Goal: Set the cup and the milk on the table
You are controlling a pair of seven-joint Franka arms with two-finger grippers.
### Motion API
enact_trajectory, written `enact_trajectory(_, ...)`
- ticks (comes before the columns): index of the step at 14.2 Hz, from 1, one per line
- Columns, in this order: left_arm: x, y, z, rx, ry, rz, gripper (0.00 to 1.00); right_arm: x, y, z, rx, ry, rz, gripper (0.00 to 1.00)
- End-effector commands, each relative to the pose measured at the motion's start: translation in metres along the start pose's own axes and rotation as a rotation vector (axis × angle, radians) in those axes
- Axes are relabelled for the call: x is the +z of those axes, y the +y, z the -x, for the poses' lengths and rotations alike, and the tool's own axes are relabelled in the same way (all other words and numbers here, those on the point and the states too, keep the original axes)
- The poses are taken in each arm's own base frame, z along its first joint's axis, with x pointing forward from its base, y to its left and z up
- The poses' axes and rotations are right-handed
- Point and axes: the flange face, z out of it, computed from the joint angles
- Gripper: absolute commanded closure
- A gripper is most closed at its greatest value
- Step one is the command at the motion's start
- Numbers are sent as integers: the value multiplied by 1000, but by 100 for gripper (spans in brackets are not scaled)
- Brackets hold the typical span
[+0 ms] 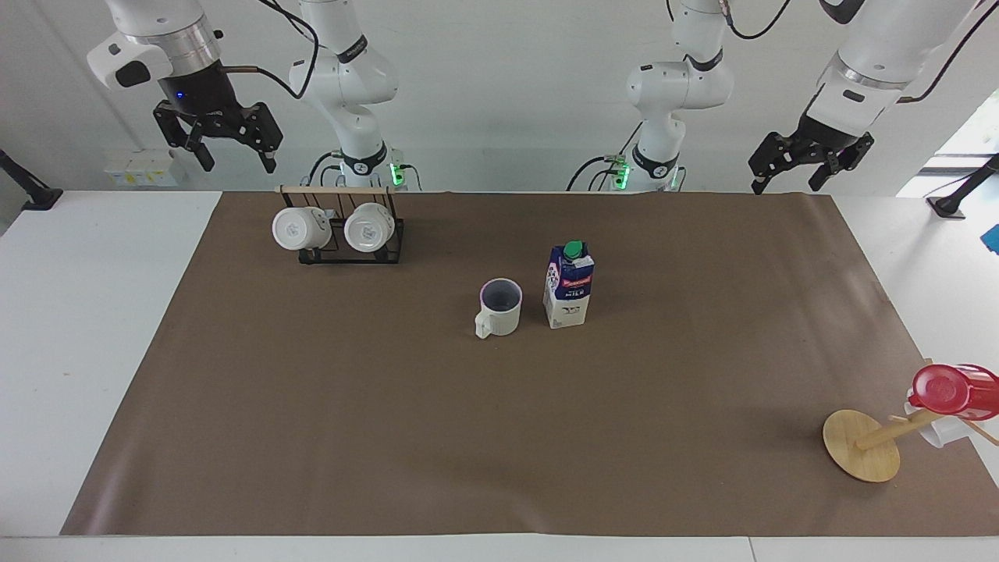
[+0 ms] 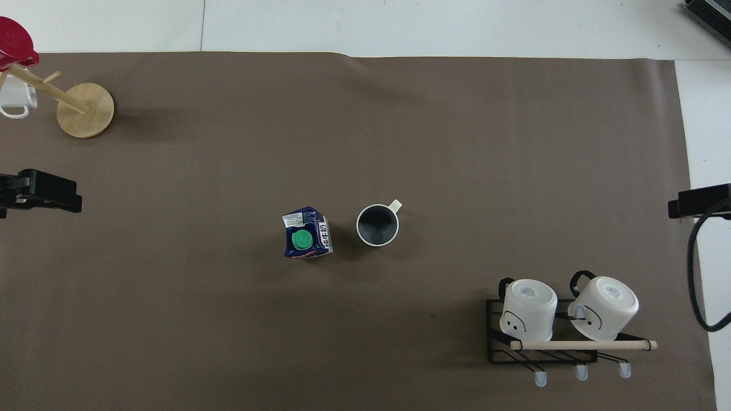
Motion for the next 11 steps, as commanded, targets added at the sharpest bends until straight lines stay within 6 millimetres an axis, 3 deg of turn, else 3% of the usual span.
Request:
enact_trajectory(1,-4,-2,2,9,-8,-19,0,1,2,4,16,5,-4,0)
enact_trajectory(11,-3,-1,6,46,-27,-19,0,0,4,4,24,0,-10,0)
